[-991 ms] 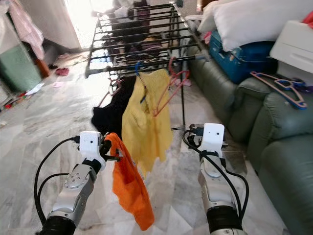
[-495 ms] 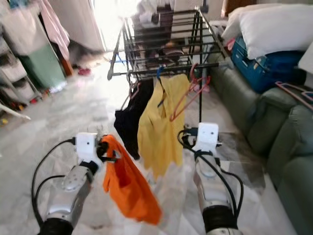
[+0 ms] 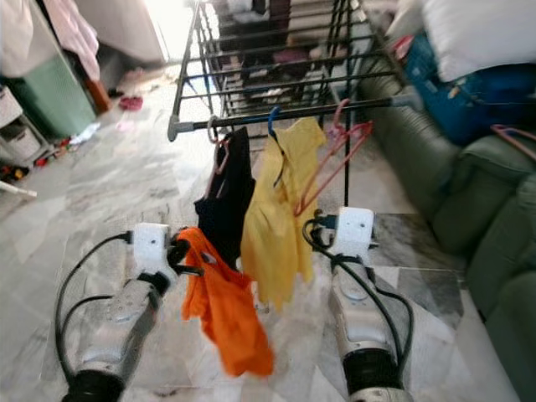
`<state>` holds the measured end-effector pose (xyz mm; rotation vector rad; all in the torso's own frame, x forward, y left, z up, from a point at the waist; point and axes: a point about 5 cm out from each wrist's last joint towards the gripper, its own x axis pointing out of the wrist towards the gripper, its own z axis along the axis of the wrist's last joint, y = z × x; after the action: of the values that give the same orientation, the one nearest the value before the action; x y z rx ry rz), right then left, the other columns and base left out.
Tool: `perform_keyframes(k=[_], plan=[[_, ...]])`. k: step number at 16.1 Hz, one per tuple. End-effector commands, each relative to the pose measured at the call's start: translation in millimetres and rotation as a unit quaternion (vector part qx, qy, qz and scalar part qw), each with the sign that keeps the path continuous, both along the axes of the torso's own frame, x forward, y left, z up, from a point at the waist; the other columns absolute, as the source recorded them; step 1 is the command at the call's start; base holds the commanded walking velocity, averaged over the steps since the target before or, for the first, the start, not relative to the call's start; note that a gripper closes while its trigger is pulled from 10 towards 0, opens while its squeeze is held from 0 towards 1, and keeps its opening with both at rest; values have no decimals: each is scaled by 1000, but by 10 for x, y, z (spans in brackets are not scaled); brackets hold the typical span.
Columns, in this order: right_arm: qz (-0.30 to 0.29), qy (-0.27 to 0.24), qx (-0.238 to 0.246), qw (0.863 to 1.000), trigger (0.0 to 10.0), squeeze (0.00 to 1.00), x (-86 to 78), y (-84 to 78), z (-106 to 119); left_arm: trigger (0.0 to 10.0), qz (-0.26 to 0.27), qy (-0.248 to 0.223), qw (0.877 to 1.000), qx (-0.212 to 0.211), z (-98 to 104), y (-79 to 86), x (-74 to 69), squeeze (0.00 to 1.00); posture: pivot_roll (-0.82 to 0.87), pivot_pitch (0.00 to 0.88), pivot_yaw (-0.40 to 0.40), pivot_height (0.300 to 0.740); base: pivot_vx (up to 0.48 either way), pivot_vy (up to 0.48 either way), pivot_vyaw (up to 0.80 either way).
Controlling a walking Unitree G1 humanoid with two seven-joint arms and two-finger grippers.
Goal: Hang hanger
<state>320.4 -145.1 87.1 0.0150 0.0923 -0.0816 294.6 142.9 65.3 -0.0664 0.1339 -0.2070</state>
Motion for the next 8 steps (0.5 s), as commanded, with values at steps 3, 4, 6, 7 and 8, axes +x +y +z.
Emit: perform_keyframes(k=[3, 4, 6, 7, 8], plan=[[-8, -11, -20, 1000, 10000, 0, -23, -108, 45, 10000, -13, -26, 1000, -9, 128, -69, 37, 0, -115, 0, 97, 740, 398, 0, 0], [-6, -14, -27, 1000, 10000, 0, -36, -111, 57, 10000, -12, -27, 1000, -8, 130, -56, 32, 0, -117, 0, 97, 740, 398, 0, 0], [-10, -23, -43, 999, 10000, 0, -90, -161, 85, 10000, -5, -28, 1000, -8, 131, -30, 8, 0, -126, 0, 98, 740, 401, 0, 0], [-5, -26, -53, 998, 10000, 0, -106, -159, 87, 10000, -5, -27, 1000, -9, 124, -34, -3, 0, -130, 0, 99, 740, 349, 0, 0], [-2, -28, -59, 998, 10000, 0, -111, -155, 93, 10000, -6, -27, 1000, -9, 123, -37, -7, 0, -133, 0, 100, 740, 300, 0, 0]])
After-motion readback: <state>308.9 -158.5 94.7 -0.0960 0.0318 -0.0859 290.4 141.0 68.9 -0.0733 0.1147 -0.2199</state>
